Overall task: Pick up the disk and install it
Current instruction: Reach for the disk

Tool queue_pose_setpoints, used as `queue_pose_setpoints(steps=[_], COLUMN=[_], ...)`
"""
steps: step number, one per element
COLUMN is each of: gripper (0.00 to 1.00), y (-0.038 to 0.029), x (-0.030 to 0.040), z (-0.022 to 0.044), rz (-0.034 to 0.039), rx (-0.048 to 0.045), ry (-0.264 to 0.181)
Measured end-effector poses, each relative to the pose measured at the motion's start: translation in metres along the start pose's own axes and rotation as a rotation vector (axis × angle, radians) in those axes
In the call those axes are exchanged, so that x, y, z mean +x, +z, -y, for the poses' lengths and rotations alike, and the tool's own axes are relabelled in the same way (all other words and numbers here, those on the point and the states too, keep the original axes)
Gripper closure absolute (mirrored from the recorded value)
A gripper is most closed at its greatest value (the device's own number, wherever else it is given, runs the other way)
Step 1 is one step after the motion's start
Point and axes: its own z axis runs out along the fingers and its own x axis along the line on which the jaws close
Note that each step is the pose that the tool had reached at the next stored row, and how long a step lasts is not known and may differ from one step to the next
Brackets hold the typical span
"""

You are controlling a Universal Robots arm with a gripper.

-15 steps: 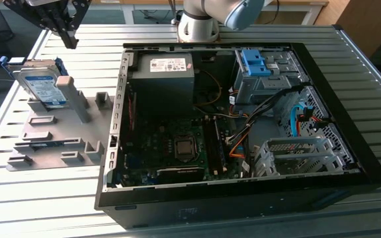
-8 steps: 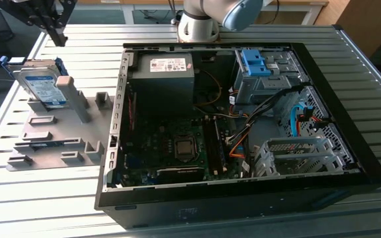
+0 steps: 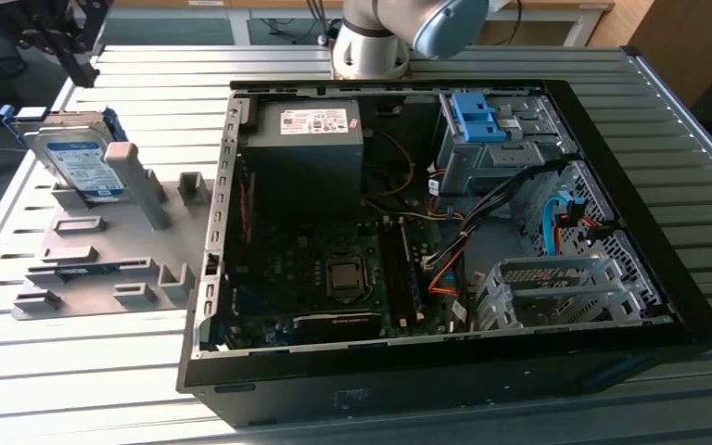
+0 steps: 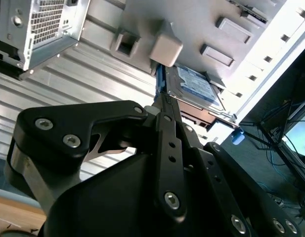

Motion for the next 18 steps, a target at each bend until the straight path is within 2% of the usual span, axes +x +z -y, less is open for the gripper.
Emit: queue_pose_setpoints(steps=[5,10,12,14,18], gripper=[0.89,0.89,0.89,0.89,0.89], y=[0.0029,0.0032,0.0035,0.0043,0.007], x=[0.0172,0.0183,0.021,0.0265,0.0424], z=[-0.0007,-0.0007,-0.0008,-0.0011,-0.0021], rz=[-0.0005,-0.0007,-0.0007,-0.0006,-0.0008], rx=[0.0,0.0001,0.0,0.0001,0.0012], ry=[0.0,0.0,0.0,0.0,0.0])
